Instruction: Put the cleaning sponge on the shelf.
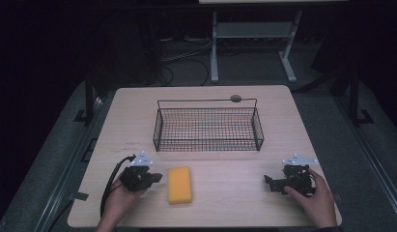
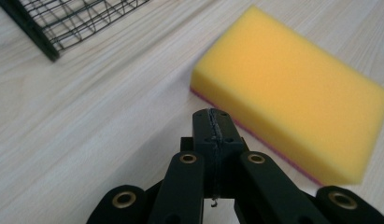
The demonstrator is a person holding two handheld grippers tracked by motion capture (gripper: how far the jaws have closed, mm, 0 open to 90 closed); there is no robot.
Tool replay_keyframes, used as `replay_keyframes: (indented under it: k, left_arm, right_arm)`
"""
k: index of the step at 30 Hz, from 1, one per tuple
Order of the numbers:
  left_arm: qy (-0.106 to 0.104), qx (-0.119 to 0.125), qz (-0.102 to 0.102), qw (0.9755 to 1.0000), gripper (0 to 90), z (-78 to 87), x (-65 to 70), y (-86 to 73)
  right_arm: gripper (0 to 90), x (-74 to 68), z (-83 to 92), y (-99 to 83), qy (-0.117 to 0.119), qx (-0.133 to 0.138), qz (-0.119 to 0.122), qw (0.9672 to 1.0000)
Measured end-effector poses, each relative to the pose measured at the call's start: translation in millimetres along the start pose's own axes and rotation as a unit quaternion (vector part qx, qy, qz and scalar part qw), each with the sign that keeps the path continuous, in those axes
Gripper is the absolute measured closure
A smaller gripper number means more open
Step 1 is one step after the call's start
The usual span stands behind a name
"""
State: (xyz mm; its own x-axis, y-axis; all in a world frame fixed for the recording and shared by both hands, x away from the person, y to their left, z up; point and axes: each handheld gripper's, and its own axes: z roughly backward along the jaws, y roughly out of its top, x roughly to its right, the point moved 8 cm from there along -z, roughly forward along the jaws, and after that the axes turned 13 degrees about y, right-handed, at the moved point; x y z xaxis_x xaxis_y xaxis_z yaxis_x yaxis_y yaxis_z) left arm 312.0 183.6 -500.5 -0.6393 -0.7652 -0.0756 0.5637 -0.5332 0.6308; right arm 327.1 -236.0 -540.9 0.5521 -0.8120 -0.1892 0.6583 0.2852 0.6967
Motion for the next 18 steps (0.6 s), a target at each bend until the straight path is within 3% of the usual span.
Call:
replay_keyframes:
  k: [18]
  left_arm:
    - [0.0, -0.007, -0.008, 0.9999, 89.6, -15.1, 3.7, 12.3]
  right_arm:
    - [0.0, 0.0, -0.1, 0.1, 0.0, 0.0, -0.001, 1.0]
